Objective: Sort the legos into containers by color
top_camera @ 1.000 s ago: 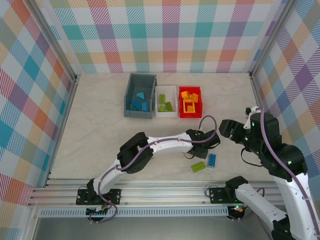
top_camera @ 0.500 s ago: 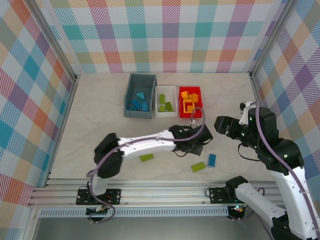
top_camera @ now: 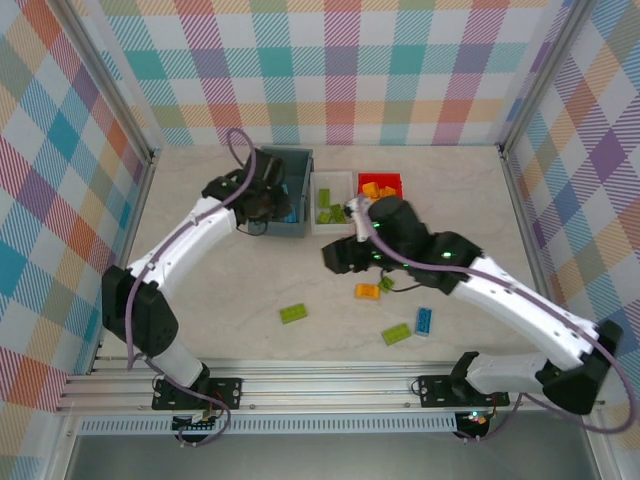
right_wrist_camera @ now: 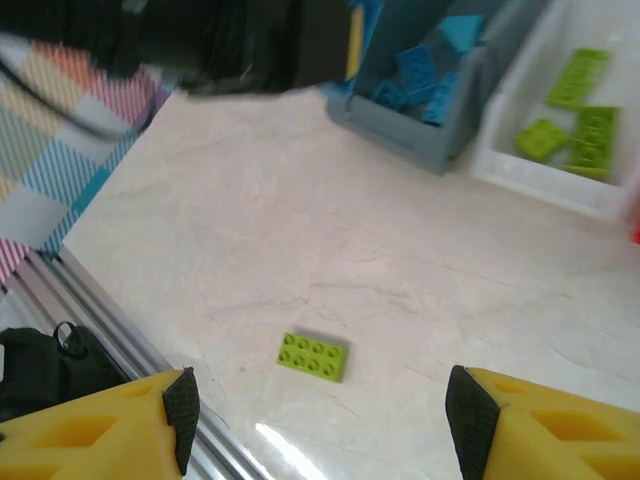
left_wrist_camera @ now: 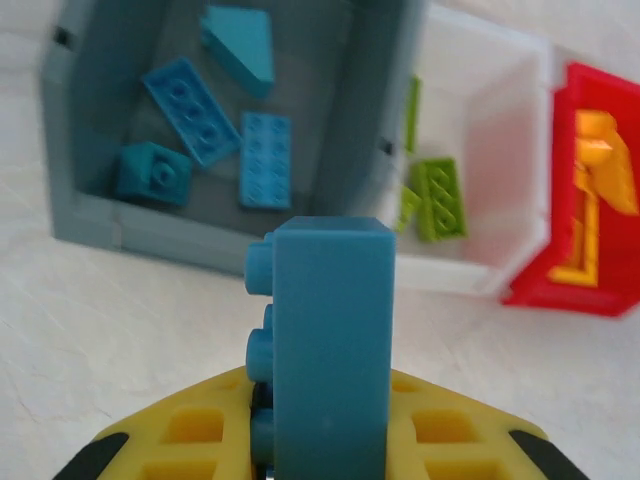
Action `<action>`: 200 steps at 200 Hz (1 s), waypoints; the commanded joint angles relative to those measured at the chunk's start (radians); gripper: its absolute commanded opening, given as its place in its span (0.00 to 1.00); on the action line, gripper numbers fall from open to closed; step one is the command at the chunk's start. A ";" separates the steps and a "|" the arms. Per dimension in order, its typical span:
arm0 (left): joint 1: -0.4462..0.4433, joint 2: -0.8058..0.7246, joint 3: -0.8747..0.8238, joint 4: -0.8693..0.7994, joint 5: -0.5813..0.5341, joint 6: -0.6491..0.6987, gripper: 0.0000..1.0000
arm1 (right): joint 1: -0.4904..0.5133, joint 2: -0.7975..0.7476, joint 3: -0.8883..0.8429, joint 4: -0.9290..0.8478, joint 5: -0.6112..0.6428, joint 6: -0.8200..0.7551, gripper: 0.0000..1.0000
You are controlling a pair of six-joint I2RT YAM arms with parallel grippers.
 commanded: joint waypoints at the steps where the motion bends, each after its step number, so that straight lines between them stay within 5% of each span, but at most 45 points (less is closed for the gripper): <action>1: 0.079 0.132 0.114 0.007 0.119 0.100 0.19 | 0.035 0.083 0.026 0.192 0.050 -0.020 0.68; 51: 0.162 0.516 0.538 -0.106 0.181 0.153 0.19 | 0.036 0.266 0.056 0.379 0.092 -0.049 0.70; 95: 0.190 0.697 0.704 -0.102 0.272 0.143 0.21 | 0.036 0.349 0.099 0.413 0.127 -0.026 0.70; 127: 0.190 0.755 0.744 -0.116 0.280 0.137 0.27 | 0.036 0.361 0.085 0.413 0.125 -0.012 0.70; 157: 0.190 0.733 0.696 -0.112 0.252 0.130 0.52 | 0.036 0.345 0.054 0.412 0.133 -0.001 0.71; 200: 0.186 0.611 0.601 -0.077 0.255 0.107 0.57 | 0.033 0.247 -0.016 0.294 0.289 0.086 0.70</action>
